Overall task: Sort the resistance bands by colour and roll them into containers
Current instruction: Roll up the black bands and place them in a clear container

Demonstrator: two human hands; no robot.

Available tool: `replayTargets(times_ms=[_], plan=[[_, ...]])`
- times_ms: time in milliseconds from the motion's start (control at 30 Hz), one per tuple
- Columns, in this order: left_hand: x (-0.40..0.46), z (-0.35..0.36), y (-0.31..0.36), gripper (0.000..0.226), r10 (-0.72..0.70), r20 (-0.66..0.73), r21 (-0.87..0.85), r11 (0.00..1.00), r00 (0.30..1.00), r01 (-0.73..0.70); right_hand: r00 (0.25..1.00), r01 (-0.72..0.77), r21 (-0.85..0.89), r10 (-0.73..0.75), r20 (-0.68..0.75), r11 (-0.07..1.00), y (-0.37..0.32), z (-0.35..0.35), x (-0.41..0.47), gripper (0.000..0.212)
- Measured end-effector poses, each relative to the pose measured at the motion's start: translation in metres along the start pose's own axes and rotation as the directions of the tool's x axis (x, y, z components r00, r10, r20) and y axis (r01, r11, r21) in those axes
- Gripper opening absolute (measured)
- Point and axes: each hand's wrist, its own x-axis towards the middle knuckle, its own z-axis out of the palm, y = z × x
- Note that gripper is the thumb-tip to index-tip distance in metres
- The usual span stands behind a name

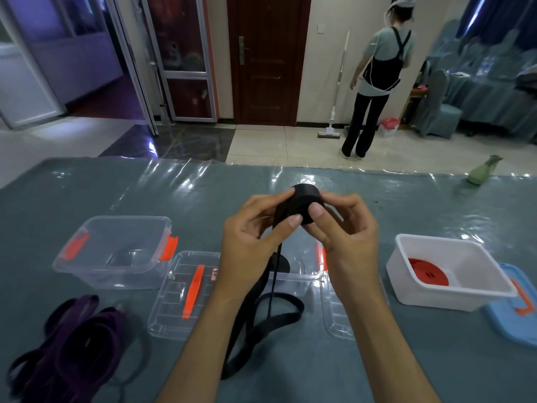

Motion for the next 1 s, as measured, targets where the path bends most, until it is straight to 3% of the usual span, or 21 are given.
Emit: replayTargets(times_ms=[167,333,433,533,633,767,900,1000], plan=[[0.004,0.004,0.008,0.032,0.023,-0.109,0.003,1.000,0.994,-0.023,0.999,-0.017,-0.087,0.020,0.032,0.996,-0.007,-0.005,0.006,0.021],[0.005,0.005,0.009,0.028,-0.024,-0.060,-0.034,0.999,0.998,0.022,0.998,-0.012,-0.052,0.015,0.063,0.999,-0.008,-0.007,0.008,0.020],[0.007,0.003,0.012,0.025,-0.026,-0.051,-0.037,0.999,0.998,0.024,0.989,-0.072,-0.139,0.088,0.117,0.988,-0.014,-0.012,0.011,0.020],[0.006,0.004,0.013,0.023,-0.019,-0.058,-0.035,0.999,0.998,0.017,0.991,-0.032,-0.199,0.056,0.118,0.980,-0.023,-0.013,0.011,0.024],[0.005,0.002,0.011,0.026,-0.039,-0.015,-0.044,0.998,0.999,0.039,0.996,-0.010,-0.150,0.023,0.083,0.989,-0.021,-0.009,0.009,0.025],[0.011,-0.005,0.014,0.022,0.002,-0.008,0.001,1.000,1.000,-0.002,0.986,-0.084,-0.107,0.098,0.133,0.991,-0.017,-0.007,0.009,0.017],[0.007,-0.001,0.013,0.021,0.002,-0.079,-0.036,0.999,0.997,-0.005,0.995,0.009,-0.196,0.009,0.095,0.981,-0.023,-0.002,0.009,0.022],[0.005,-0.005,0.012,0.029,0.008,-0.001,-0.030,1.000,1.000,-0.008,0.998,0.028,-0.126,-0.021,0.062,0.992,-0.018,0.004,0.007,0.022]])
